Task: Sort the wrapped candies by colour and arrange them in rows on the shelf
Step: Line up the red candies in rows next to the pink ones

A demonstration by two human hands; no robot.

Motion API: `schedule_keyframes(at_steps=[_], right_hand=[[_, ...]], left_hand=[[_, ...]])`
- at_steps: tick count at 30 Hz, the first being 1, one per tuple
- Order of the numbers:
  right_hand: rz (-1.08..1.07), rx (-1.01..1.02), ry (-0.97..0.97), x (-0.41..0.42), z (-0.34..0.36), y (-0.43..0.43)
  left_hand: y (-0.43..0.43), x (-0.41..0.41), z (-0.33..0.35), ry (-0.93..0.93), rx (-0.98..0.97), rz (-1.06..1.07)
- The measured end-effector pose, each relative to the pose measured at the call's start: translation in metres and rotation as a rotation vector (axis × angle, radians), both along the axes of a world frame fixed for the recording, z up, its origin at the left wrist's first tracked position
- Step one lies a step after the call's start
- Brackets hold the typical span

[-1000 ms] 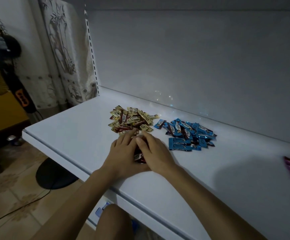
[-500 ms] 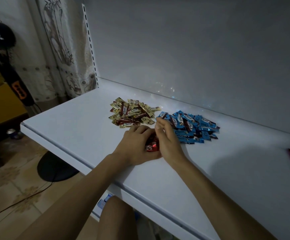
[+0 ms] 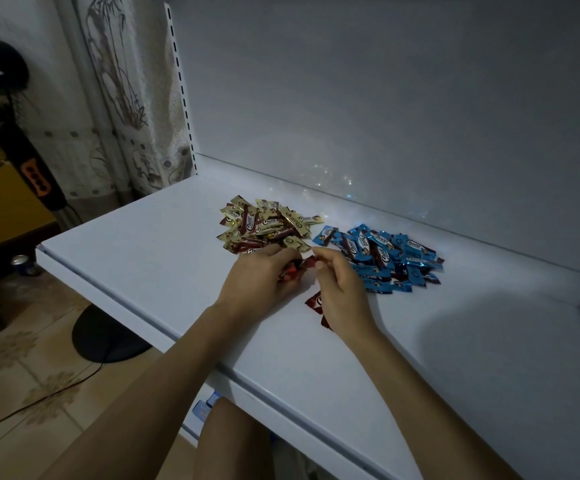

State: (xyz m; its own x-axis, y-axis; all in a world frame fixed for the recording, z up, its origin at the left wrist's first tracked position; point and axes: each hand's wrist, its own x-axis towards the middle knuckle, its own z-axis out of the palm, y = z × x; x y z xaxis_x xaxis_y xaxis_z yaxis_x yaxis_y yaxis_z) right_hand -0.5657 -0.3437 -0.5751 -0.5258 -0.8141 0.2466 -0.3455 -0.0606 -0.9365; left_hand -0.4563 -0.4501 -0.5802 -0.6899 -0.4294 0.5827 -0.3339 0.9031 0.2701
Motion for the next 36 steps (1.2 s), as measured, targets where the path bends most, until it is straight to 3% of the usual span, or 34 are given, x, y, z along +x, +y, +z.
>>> schedule_keyframes(at_steps=[7,17,23,27,34,36], right_hand=[[-0.011,-0.122,-0.152,-0.004,-0.001,0.002],[-0.036,-0.174,-0.034,0.004,0.024,0.008],[-0.119,-0.259,-0.394,-0.016,0.055,0.050],[-0.253,-0.287,-0.485,-0.051,0.067,0.107],[-0.612,-0.169,-0.055,-0.110,0.055,0.227],[-0.714,-0.105,0.230,-0.122,0.039,0.255]], left_hand=[[-0.003,0.005,0.008,0.241,0.359,0.081],[0.028,-0.004,0.045,0.515,1.066,-0.212],[0.079,-0.044,0.064,0.548,1.300,-0.370],[0.126,-0.082,0.058,0.440,1.344,-0.417],[0.204,-0.144,0.046,0.292,1.404,-0.456],[0.221,-0.156,0.042,0.294,1.429,-0.437]])
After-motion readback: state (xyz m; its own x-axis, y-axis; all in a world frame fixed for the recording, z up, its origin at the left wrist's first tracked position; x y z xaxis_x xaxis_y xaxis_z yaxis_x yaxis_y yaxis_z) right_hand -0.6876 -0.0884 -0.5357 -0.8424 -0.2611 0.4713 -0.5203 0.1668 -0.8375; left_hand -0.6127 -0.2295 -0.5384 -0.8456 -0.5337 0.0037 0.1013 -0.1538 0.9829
